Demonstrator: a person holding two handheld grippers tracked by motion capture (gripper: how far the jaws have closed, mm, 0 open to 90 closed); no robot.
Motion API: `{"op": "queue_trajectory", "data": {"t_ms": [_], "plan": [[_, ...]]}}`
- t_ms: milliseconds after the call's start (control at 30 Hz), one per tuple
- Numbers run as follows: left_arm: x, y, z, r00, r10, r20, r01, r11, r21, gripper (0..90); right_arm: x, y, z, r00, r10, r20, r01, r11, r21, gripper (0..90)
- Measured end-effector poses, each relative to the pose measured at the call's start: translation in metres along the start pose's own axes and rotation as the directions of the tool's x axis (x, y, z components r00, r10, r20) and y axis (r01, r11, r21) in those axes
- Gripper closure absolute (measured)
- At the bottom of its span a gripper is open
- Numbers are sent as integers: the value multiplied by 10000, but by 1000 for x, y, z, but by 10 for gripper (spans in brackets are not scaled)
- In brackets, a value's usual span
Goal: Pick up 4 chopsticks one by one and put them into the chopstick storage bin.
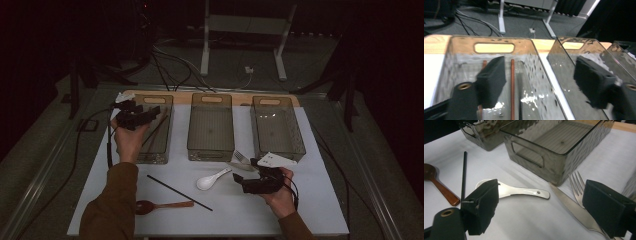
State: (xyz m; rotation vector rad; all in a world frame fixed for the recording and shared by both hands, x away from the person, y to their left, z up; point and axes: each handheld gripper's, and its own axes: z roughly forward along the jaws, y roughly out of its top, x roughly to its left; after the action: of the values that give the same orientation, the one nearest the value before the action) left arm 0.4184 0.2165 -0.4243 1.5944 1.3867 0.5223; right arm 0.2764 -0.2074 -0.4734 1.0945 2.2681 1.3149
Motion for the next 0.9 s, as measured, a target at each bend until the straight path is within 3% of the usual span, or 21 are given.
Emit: {"op": "queue_trajectory", "data": {"t_ms": [167, 367, 567, 900], "plan": [[-1, 0, -12, 9996, 242, -109, -244, 9997, -98, 153, -1, 0, -1, 10000, 67, -26, -67, 10000, -28, 117], [-2, -3, -24, 9989, 241, 412, -234, 9995, -191, 33, -1, 0, 0, 10000, 37, -67, -37, 10000, 64, 92], [-5, -10, -38, 9959, 441, 790, -400, 9978, -531, 8, -1, 1, 1, 9999, 40, -97, -39, 9999, 104, 66], [-19, -32, -65, 9822, 1191, 1453, -1102, 9916, -678, 7, 4, 5, 6, 9996, -14, -284, 19, 9998, 182, 28]]}}
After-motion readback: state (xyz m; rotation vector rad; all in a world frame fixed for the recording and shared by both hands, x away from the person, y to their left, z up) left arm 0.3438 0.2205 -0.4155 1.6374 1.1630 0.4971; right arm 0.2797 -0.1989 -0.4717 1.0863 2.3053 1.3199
